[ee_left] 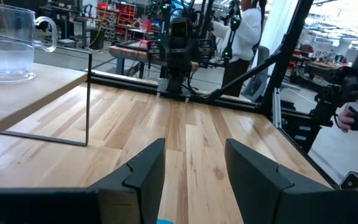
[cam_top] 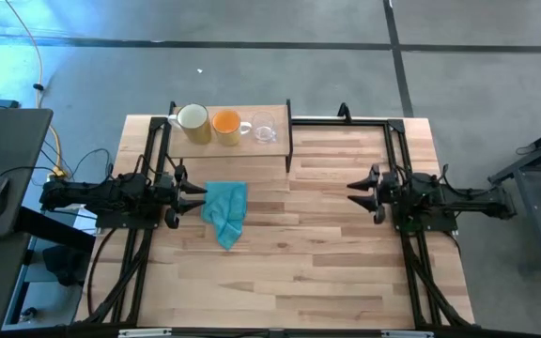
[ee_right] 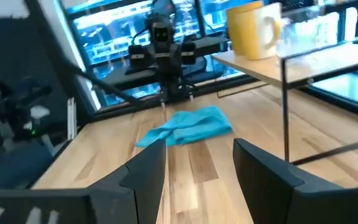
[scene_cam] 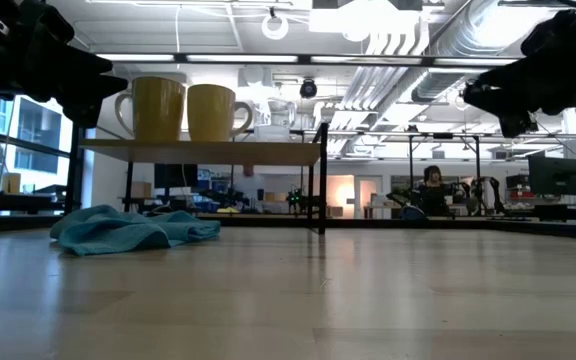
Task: Stack small to large cups/mugs on shelf
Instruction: Return to Home Position
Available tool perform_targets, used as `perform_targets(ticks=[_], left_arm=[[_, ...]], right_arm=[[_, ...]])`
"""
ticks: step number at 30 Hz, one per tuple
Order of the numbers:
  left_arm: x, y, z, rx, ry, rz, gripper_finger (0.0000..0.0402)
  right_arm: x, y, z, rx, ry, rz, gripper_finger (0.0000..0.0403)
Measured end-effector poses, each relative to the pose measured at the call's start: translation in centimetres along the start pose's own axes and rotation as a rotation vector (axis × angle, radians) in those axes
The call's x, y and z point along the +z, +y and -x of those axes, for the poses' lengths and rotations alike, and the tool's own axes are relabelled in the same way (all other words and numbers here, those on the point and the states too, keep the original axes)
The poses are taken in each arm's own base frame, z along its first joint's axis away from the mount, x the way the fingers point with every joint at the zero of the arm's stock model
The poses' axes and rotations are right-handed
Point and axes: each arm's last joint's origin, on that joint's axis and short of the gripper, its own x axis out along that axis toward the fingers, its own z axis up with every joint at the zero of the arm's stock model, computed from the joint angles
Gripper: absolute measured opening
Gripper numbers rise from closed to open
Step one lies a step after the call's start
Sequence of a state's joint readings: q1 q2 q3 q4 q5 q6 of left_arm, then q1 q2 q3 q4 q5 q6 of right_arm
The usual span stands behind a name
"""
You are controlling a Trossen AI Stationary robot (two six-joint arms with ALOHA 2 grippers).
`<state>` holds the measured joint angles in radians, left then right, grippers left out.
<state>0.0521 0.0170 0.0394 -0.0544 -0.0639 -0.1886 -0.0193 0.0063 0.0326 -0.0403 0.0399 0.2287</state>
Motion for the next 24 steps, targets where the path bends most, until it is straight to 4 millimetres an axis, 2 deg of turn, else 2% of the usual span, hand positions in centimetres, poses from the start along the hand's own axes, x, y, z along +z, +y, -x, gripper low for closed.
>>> perform_targets(ticks=[7,24], left_arm=[[-0.01,0.00,0.00,0.000,0.001,0.000,0.0154],[0.00,0.00,0.00,0.000,0.000,0.000,0.0154]], right_arm=[[-0.05,0.08,0.00,0.030,0.008,0.153,0.0181],[-0.09,0.09,0.00,0.036,0.012,0.159,0.0181]])
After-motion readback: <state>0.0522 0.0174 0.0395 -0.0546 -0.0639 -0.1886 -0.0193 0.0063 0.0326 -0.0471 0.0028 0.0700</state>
